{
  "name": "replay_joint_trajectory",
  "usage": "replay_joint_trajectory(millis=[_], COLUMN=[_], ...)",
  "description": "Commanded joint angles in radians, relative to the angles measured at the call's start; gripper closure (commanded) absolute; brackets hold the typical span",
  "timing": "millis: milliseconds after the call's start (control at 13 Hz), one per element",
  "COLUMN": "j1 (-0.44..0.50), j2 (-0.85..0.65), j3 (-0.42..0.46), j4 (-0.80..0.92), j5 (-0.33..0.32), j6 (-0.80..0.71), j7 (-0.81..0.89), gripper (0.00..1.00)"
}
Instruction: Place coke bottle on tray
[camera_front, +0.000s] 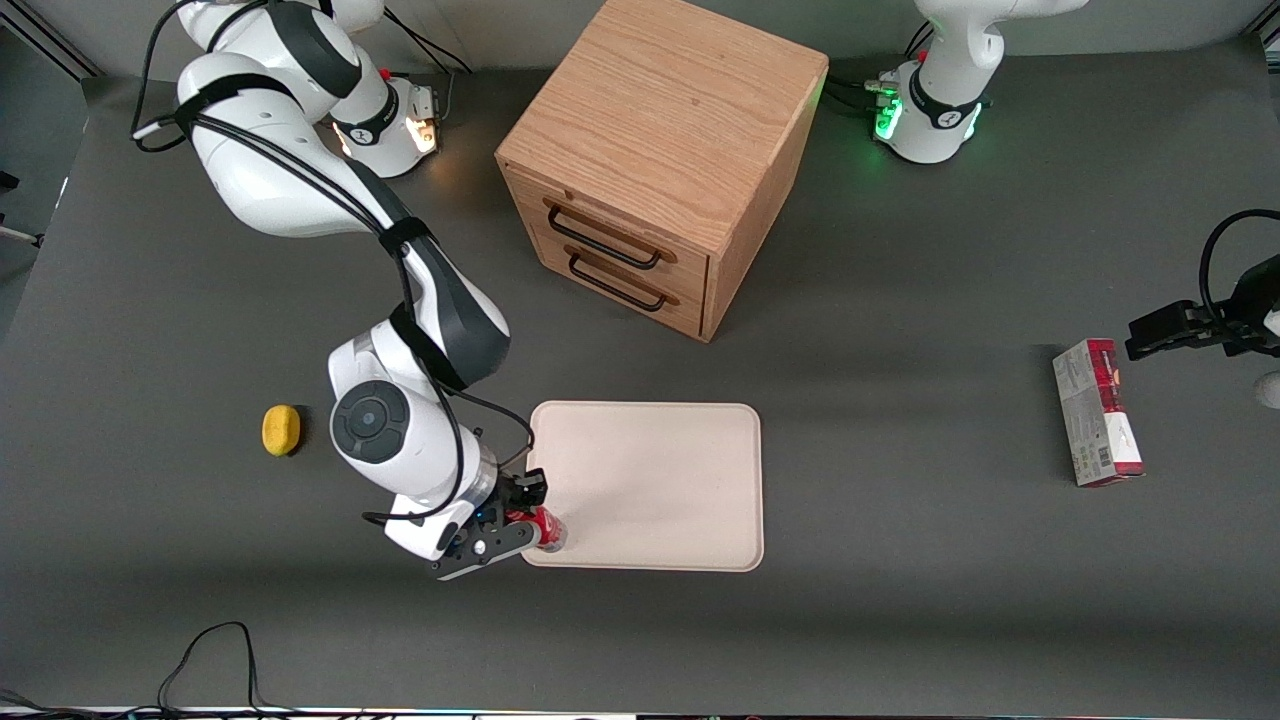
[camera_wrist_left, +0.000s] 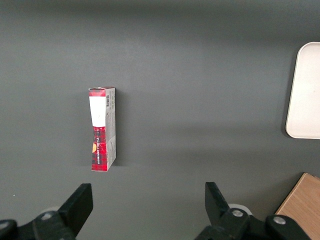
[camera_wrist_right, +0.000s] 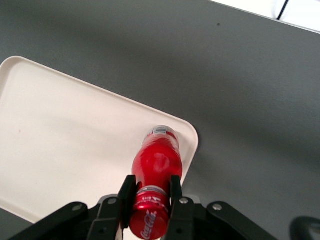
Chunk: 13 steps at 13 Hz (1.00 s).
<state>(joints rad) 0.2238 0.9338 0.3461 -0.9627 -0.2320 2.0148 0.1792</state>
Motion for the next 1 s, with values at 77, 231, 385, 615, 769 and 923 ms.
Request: replay_joint_trajectory(millis=[77,231,385,615,769,923], j1=[-0.001,-0.004,-0.006,-0.015,-0.035,-0.046], j2=[-0.012,-0.015,-0.024,-0.084,-0.176,-0.312], j3=[0.014,0.013,0.013,0.013,0.001,-0.094], j4=[-0.027,-0.054,-0.054,-0.054,-0.070,-0.128], j5=[-0.030,-0.032,-0.030,-0.017,0.047,0.141], j6=[0.028,0.080,0.087,0.075,-0.063,-0.195], j7=[0.039,0.043,0.045,0.048,0.054,0.051], gripper=[0.51,0.00,0.00,0.00,0.00,0.00])
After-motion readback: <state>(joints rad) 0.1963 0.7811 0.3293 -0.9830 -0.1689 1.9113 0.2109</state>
